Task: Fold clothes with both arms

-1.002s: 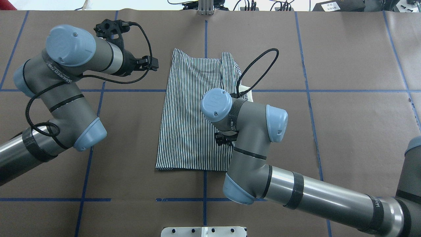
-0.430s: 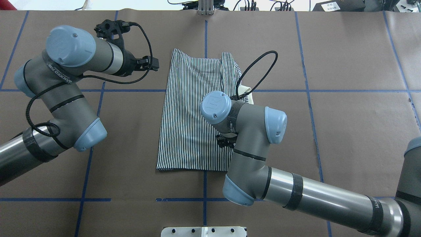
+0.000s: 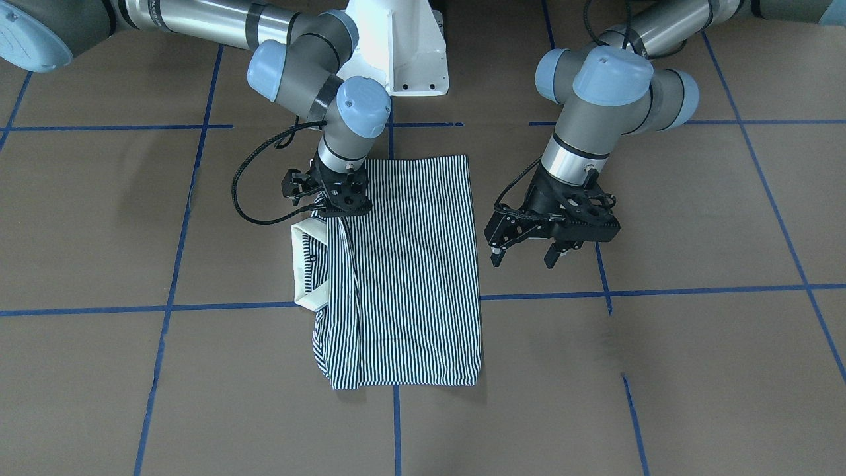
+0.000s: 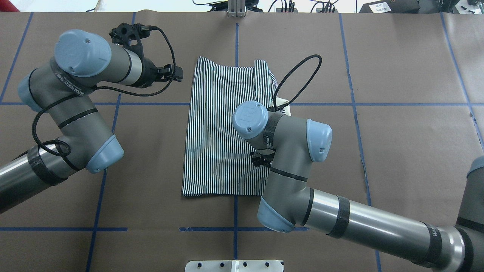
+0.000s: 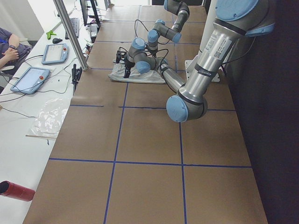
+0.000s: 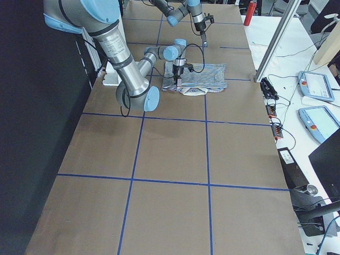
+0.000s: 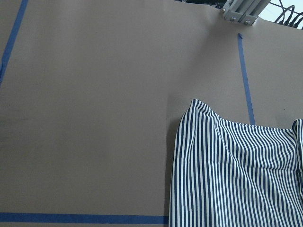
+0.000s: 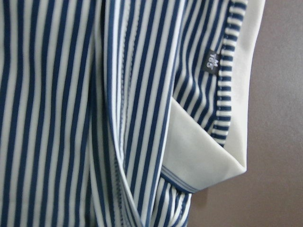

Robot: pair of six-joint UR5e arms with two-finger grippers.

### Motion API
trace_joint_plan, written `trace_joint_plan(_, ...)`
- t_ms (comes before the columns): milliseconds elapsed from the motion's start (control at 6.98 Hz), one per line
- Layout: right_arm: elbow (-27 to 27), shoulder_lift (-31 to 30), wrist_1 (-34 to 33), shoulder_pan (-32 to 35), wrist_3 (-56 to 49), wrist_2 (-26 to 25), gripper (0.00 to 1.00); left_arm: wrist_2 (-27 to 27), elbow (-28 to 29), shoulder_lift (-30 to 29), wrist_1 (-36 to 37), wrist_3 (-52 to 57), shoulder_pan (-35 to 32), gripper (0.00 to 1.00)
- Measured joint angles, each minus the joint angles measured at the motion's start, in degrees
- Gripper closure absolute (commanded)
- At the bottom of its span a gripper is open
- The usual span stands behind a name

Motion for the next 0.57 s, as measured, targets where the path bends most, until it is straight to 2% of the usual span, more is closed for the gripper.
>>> trace_joint_plan(573, 0.24, -0.24, 0.0, 0.45, -0.14, -0.46, 0.0, 0.0, 2.53, -0.26, -2.9, -0.38, 0.0, 0.0)
